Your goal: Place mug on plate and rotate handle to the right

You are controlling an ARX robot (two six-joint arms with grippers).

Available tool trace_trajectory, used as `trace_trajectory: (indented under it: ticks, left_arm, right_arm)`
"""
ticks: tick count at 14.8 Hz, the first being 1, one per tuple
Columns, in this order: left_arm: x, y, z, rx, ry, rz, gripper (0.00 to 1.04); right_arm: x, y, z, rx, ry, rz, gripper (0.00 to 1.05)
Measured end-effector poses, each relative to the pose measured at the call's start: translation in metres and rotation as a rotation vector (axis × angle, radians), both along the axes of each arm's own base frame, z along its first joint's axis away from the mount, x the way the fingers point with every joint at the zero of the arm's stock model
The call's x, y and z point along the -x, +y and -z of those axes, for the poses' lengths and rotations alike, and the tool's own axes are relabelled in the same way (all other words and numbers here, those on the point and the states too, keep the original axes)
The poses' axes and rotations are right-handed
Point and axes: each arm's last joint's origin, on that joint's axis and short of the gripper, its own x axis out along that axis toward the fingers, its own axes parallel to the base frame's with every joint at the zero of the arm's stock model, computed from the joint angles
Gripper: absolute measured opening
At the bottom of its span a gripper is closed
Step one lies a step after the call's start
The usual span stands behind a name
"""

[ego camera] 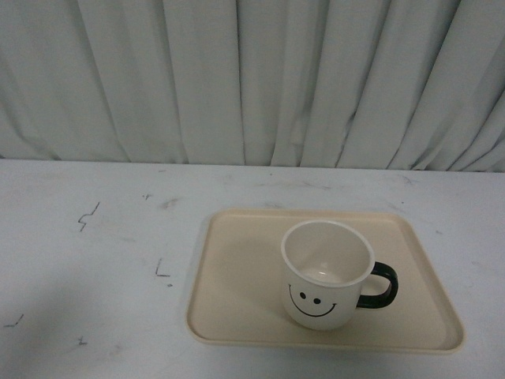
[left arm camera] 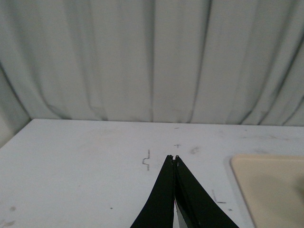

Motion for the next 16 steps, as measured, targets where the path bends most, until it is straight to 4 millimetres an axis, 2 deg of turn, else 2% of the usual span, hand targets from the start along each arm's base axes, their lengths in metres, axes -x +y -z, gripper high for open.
trace_trajectory:
  ticks: [2, 10, 12, 13, 16]
  left_arm:
    - [0.003, -0.002, 0.007, 0.0, -0.011, 0.026, 0.02]
    - [0.014, -0.001, 0.007, 0.0, -0.015, 0.023, 0.02]
    - [0.024, -0.001, 0.013, 0.0, 0.02, 0.023, 0.02]
    - [0.025, -0.001, 0.007, 0.0, -0.02, 0.021, 0.02]
    - [0.025, -0.001, 0.011, 0.0, -0.002, 0.024, 0.02]
  right_arm:
    - [0.0, 0.0, 0.0, 0.0, 0.0, 0.0, 0.98]
    - [0.0, 0.0, 0.0, 0.0, 0.0, 0.0, 0.98]
    - [0.0, 0.0, 0.0, 0.0, 0.0, 0.0, 0.98]
    - [0.0, 0.0, 0.0, 0.0, -0.002, -0.002, 0.98]
    - [0.0, 0.0, 0.0, 0.0, -0.001, -0.001, 0.98]
